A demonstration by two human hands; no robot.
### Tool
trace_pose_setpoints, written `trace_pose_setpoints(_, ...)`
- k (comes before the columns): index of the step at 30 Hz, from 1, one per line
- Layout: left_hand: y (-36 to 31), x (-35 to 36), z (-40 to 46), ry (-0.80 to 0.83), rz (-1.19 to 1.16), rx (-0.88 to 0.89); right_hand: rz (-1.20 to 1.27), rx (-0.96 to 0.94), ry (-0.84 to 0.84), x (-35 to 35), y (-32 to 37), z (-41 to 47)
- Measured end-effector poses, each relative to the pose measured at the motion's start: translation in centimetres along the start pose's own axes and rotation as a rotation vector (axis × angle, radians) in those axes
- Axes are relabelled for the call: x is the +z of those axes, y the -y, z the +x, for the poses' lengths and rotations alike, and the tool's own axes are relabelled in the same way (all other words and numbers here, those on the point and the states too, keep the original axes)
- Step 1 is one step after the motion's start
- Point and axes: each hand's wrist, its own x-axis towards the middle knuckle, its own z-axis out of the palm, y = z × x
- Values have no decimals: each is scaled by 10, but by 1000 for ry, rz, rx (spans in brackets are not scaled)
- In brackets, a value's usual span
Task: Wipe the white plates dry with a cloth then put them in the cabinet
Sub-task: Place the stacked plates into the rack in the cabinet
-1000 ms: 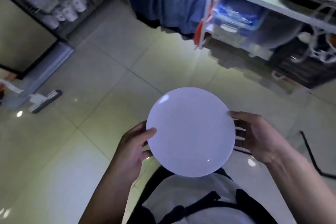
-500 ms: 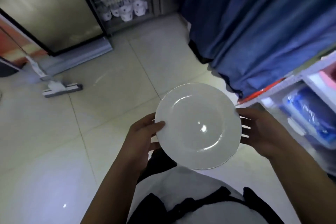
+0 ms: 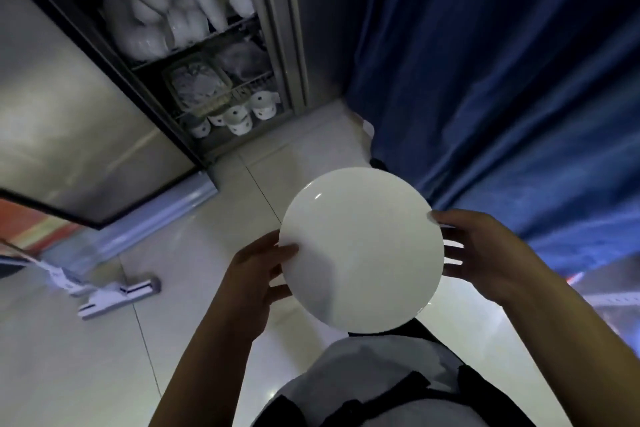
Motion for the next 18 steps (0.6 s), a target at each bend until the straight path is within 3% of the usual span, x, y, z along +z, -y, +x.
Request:
trace_pose_setpoints(9, -178, -34, 152, -155, -101, 8, -115, 75, 215, 145, 181, 184)
trace_pose_setpoints(18, -322, -119, 294, -234, -300, 104, -288, -12, 306, 337, 334, 308)
